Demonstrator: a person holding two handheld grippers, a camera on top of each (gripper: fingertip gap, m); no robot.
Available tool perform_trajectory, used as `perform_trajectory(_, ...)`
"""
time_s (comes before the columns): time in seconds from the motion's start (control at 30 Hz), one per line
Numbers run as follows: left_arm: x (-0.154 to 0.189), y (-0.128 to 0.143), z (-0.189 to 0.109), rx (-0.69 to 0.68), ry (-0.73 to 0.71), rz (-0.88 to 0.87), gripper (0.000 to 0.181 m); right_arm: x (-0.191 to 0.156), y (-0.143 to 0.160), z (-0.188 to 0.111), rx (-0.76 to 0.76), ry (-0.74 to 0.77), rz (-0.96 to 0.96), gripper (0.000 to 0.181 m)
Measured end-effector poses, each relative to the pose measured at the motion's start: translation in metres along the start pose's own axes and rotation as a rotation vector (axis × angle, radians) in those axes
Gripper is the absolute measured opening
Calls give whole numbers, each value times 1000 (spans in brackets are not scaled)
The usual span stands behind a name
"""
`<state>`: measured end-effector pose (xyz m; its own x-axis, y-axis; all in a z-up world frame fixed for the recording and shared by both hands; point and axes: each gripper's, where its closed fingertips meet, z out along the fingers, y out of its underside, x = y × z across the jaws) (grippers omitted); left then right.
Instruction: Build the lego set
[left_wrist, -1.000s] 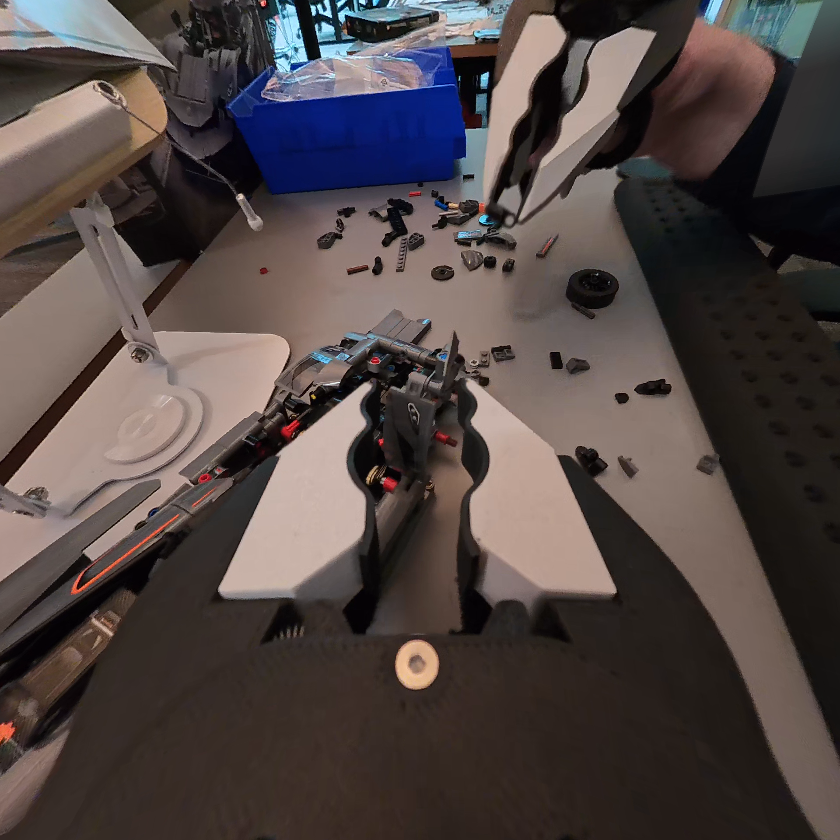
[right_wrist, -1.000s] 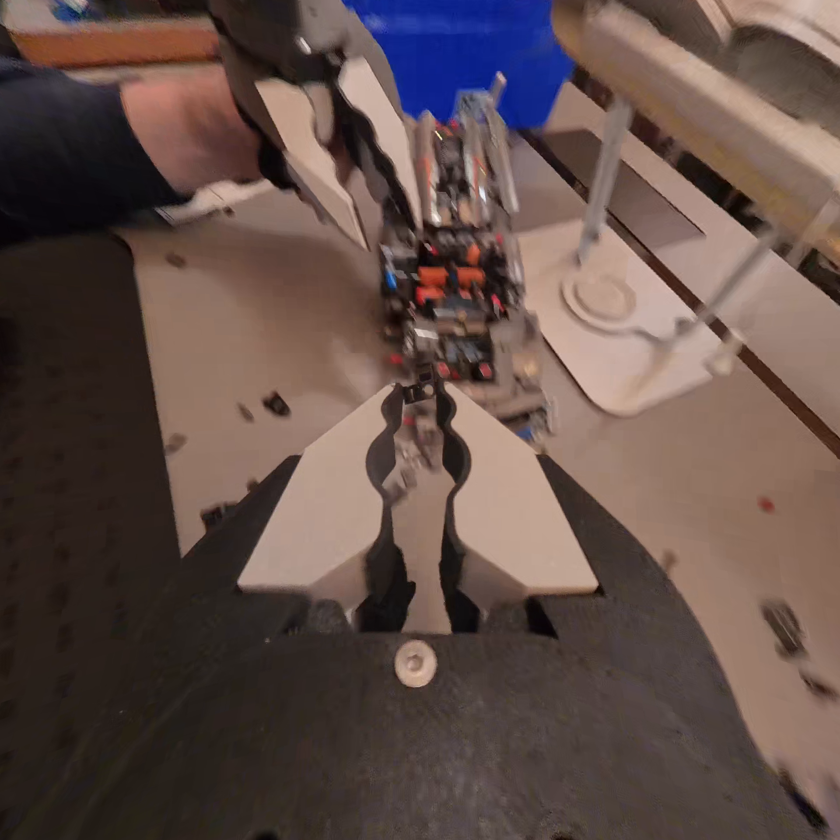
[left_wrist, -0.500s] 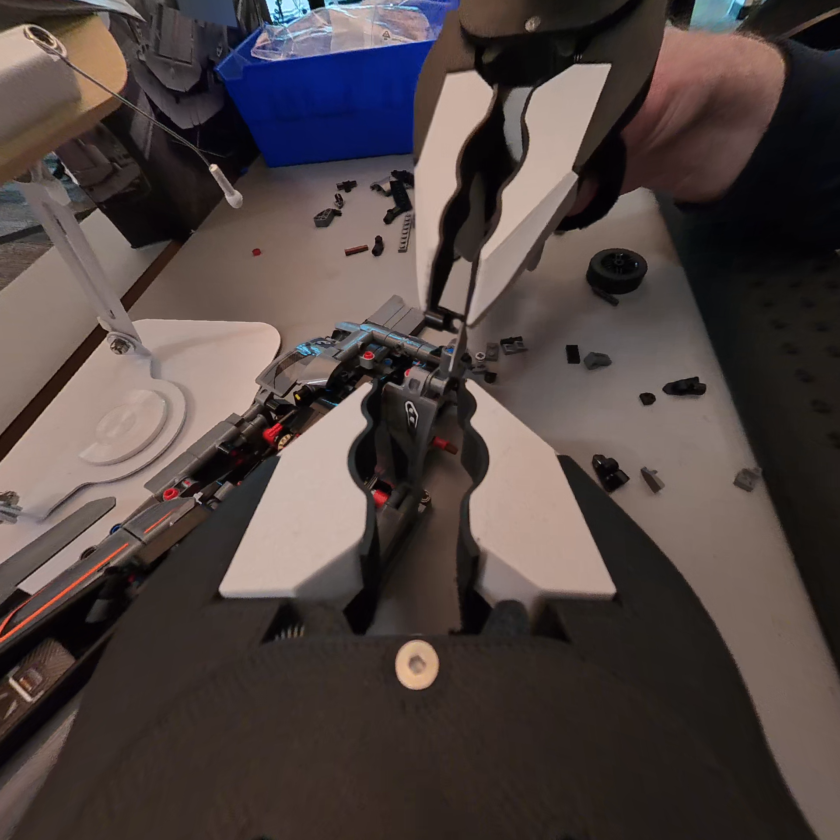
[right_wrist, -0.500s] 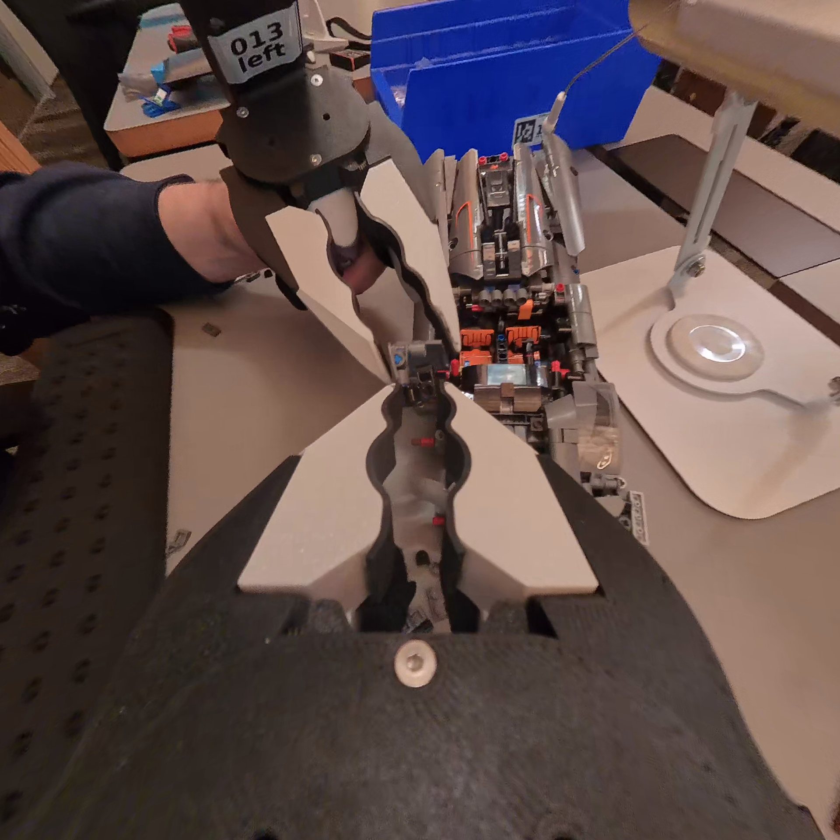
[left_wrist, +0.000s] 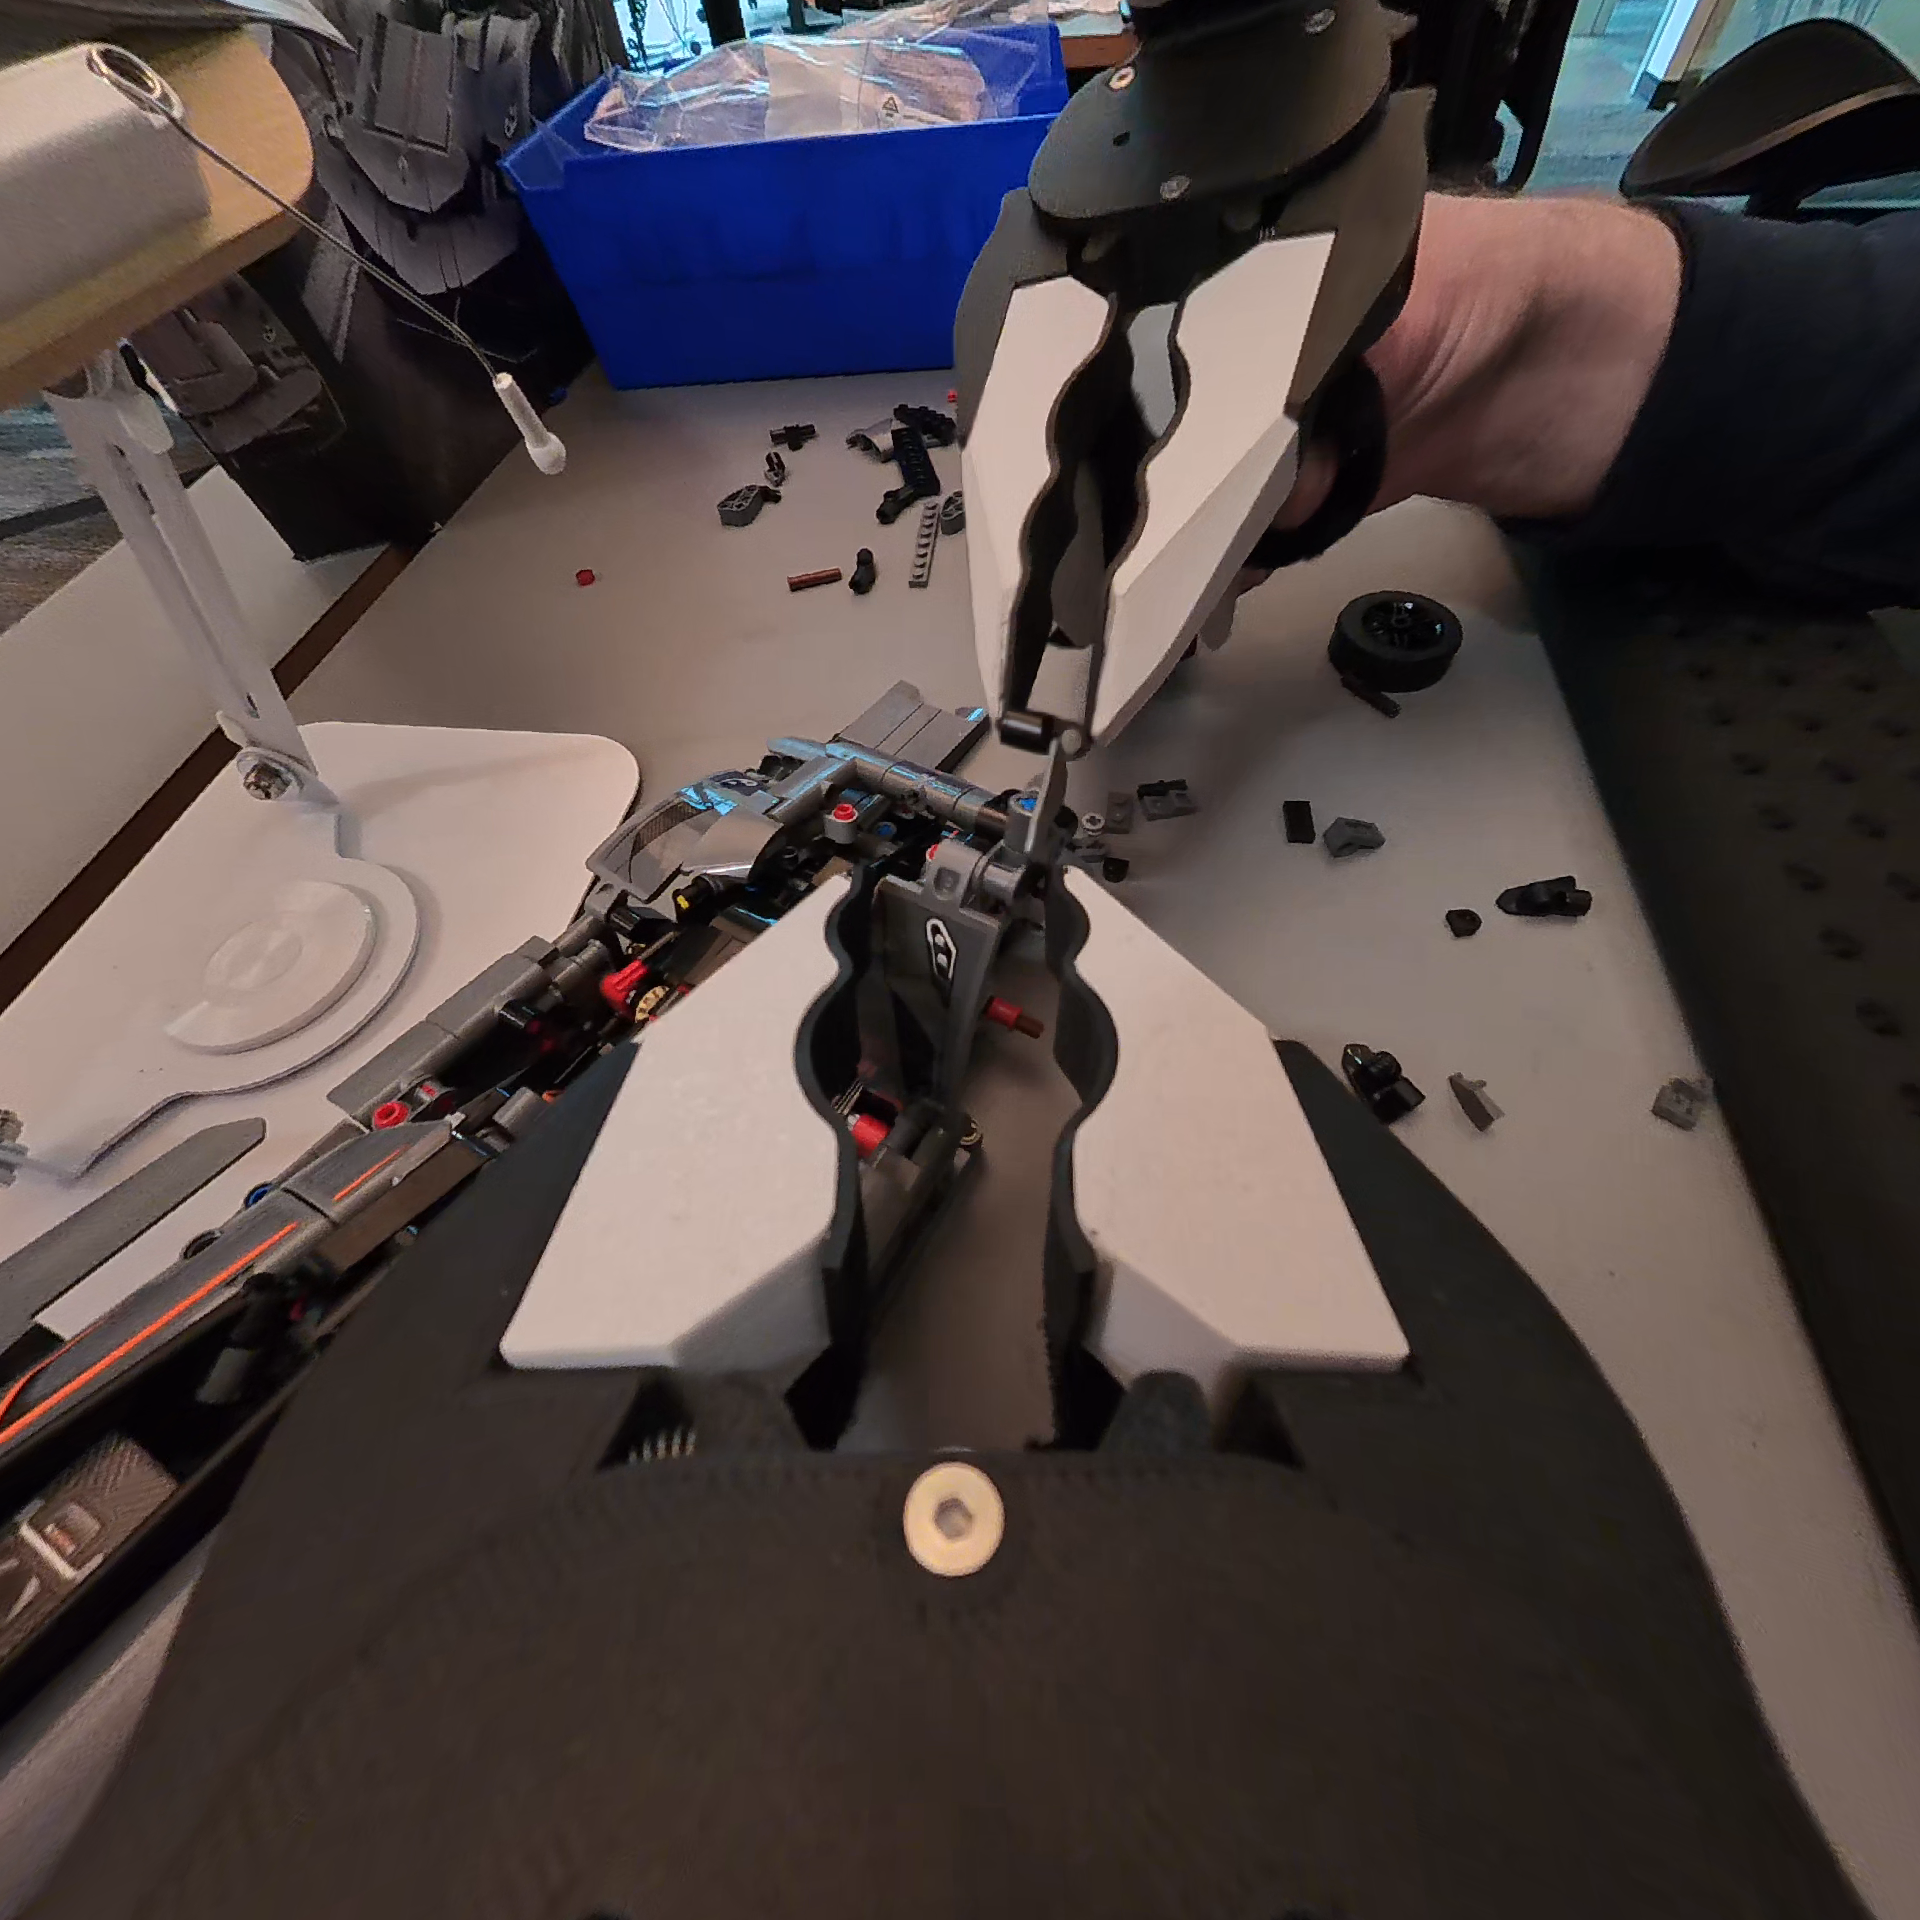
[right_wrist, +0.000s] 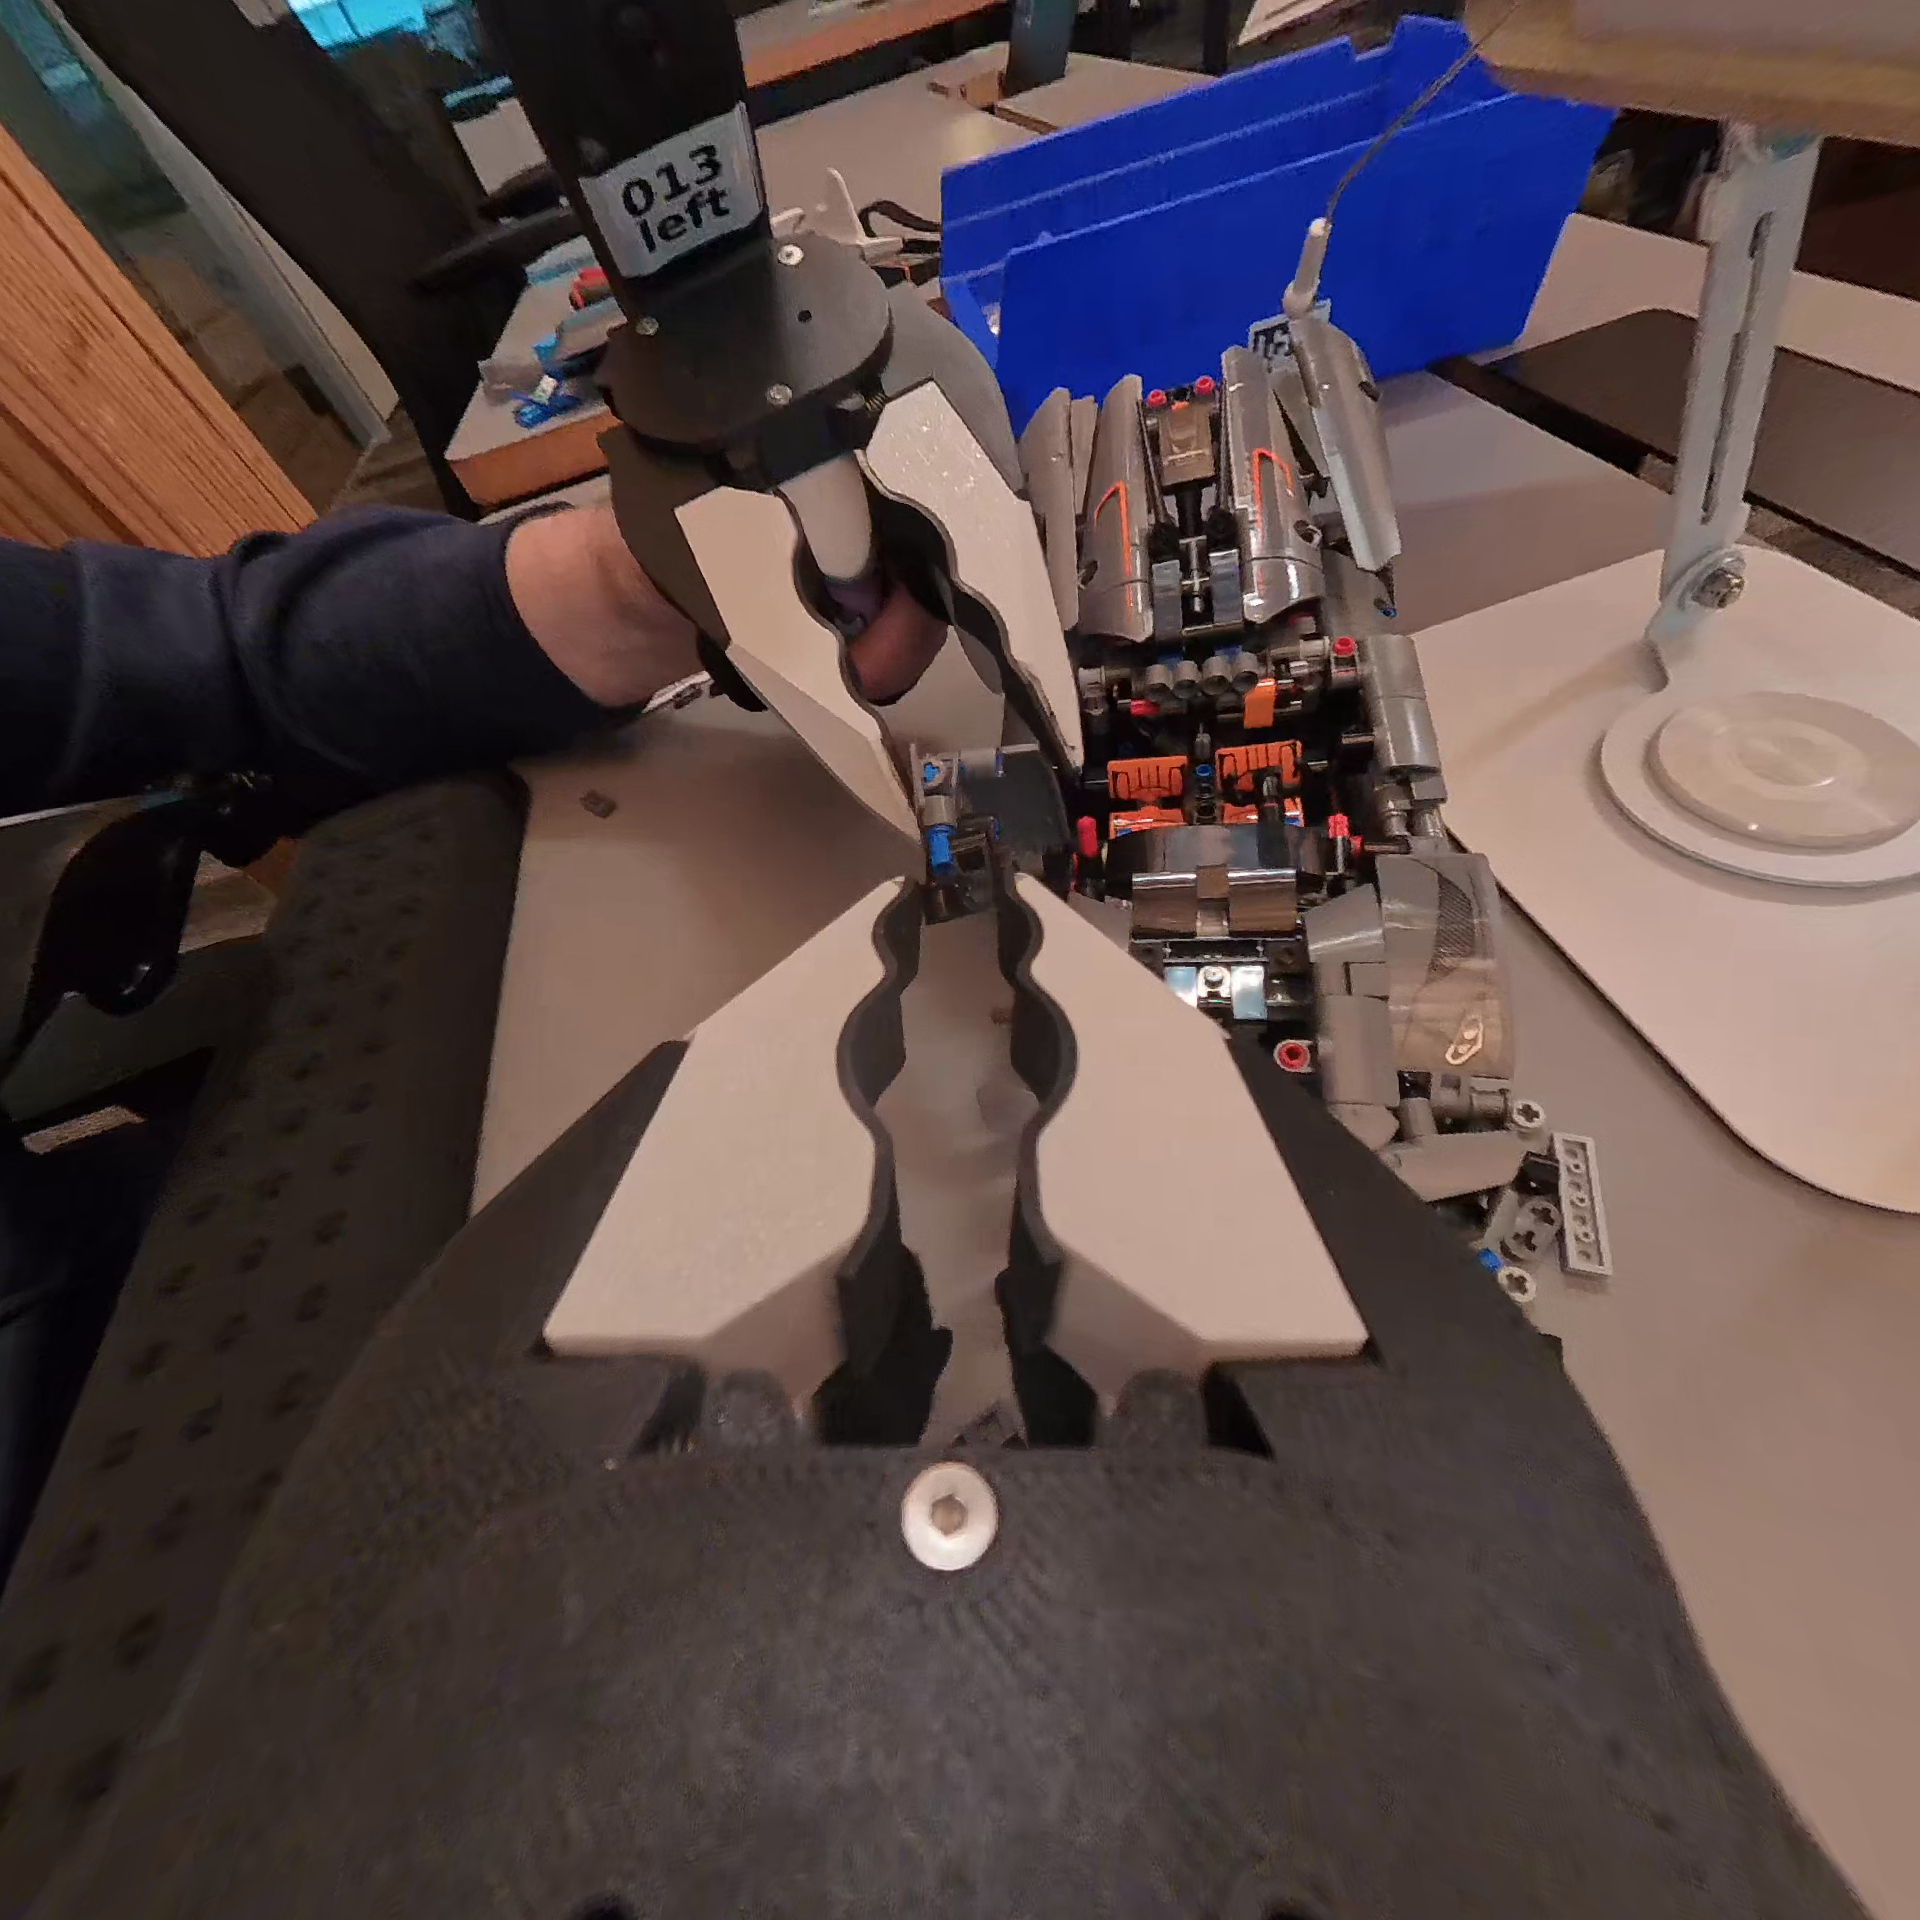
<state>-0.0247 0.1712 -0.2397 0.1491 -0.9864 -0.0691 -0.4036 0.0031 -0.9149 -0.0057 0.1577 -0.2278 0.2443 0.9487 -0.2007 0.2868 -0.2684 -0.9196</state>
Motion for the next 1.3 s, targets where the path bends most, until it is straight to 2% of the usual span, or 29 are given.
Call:
perform_trajectory(0.4, 3, -3, 1, 5, 4, 17, 31, -1, 2, 8, -41, 53, -30, 12)
perform_trajectory(0.73, 5, -3, 3, -42, -63, 140, 28, -1, 2, 7, -102, 171, -87, 12)
perform_trajectory(0.77, 7, -5, 3, -38, -66, 157, 20, -1, 1, 7, -104, 188, -90, 12)
perform_trajectory(1.3, 10, -4, 6, -120, -158, 324, 19, -2, 3, 7, -137, 296, -108, 11)
